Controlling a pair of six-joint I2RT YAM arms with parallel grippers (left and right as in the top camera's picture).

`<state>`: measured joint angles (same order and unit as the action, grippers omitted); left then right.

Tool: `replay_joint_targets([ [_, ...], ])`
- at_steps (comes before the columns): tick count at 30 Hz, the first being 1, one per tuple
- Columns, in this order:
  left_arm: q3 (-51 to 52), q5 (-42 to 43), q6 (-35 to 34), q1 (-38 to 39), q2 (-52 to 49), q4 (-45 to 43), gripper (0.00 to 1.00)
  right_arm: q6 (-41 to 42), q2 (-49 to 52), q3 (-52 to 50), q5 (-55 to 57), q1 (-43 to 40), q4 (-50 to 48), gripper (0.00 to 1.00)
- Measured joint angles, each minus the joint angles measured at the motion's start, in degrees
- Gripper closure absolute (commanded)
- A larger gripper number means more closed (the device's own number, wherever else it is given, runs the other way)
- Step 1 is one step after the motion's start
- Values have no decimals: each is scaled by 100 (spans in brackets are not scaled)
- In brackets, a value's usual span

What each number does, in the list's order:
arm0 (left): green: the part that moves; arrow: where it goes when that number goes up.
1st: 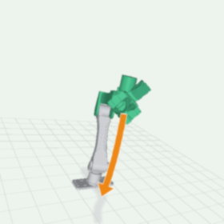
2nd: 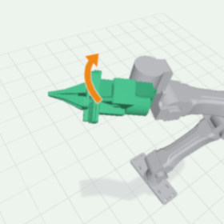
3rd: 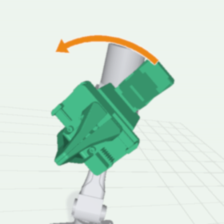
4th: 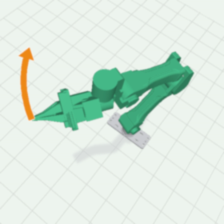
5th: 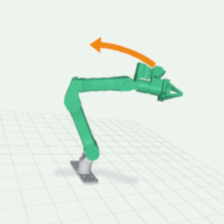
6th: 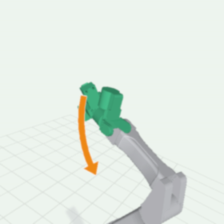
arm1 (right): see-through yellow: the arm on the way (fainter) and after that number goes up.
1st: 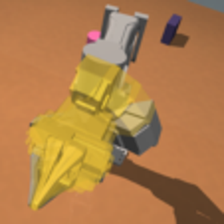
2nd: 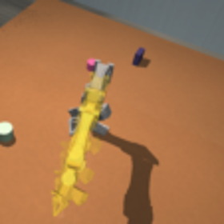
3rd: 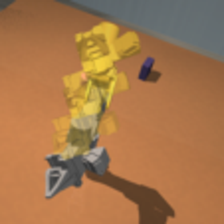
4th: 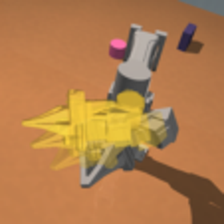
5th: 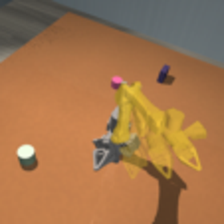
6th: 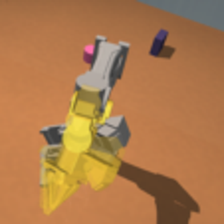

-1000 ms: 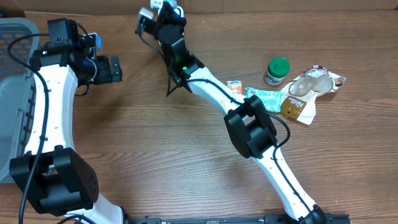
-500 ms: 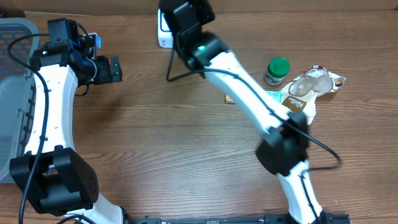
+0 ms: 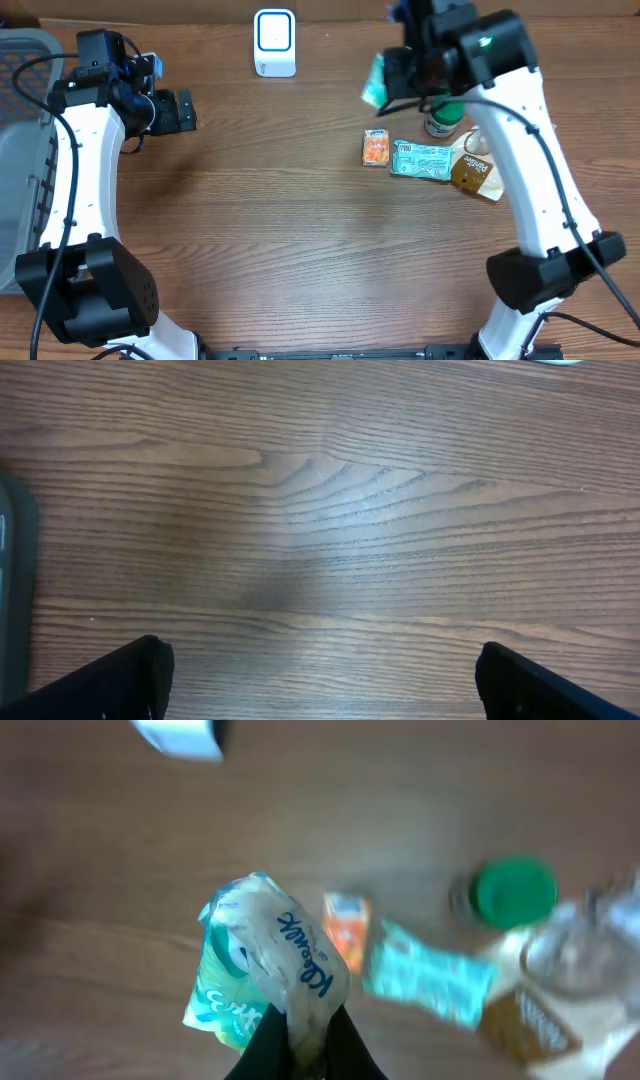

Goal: Scan the item barcode
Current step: 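Carry the small pack right and drop it on the teal pack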

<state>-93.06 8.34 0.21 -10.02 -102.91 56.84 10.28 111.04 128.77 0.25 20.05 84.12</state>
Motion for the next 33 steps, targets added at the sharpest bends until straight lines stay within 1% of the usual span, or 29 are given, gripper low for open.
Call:
replay_joint_targets([
  [3, 0, 2, 0, 0, 0, -2, 0, 127, 2, -673, -199, -343, -160, 96],
  [7, 0, 0, 0, 0, 0, 0, 0, 457, 15, -2015, -387, -837, -957, 96],
  [11, 0, 0, 0, 0, 0, 0, 1, 728, 81, -3025, -492, -1316, -1576, 95],
  [12, 0, 0, 0, 0, 0, 0, 1, 793, 101, -3220, -520, -1434, -1698, 88],
  [13, 0, 2, 0, 0, 0, 0, 1, 883, 111, -3375, -535, -1552, -1803, 73],
  [14, 0, 2, 0, 0, 0, 0, 0, 896, 111, -3442, -544, -1606, -1864, 67],
  [15, 0, 0, 0, 0, 0, 0, 0, 922, 111, -3471, -560, -1657, -1934, 57],
  [16, 0, 2, 0, 0, 0, 0, 1, 981, 111, -3473, -579, -1696, -2037, 51],
  [19, 0, 2, 0, 0, 0, 0, 1, 999, 111, -3469, -621, -1703, -2103, 44],
  [23, 0, 2, 0, 0, 0, 0, 0, 981, 90, -3427, -654, -1692, -1735, 37],
  [24, 0, 2, 0, 0, 0, 0, 1, 946, 59, -3423, -671, -1692, -1637, 34],
  [26, 0, 0, 0, 0, 0, 0, 1, 881, -114, -3421, -730, -1690, -1390, 33],
  [28, 0, 2, 0, 0, 0, 2, 0, 822, -407, -3423, -761, -1674, -1222, 33],
  [32, 0, 2, 0, 0, 0, 0, 1, 726, -1624, -3397, -793, -1547, -809, 31],
  [33, 0, 2, 0, 0, 0, 0, 1, 708, -1969, -3368, -809, -1497, -697, 18],
])
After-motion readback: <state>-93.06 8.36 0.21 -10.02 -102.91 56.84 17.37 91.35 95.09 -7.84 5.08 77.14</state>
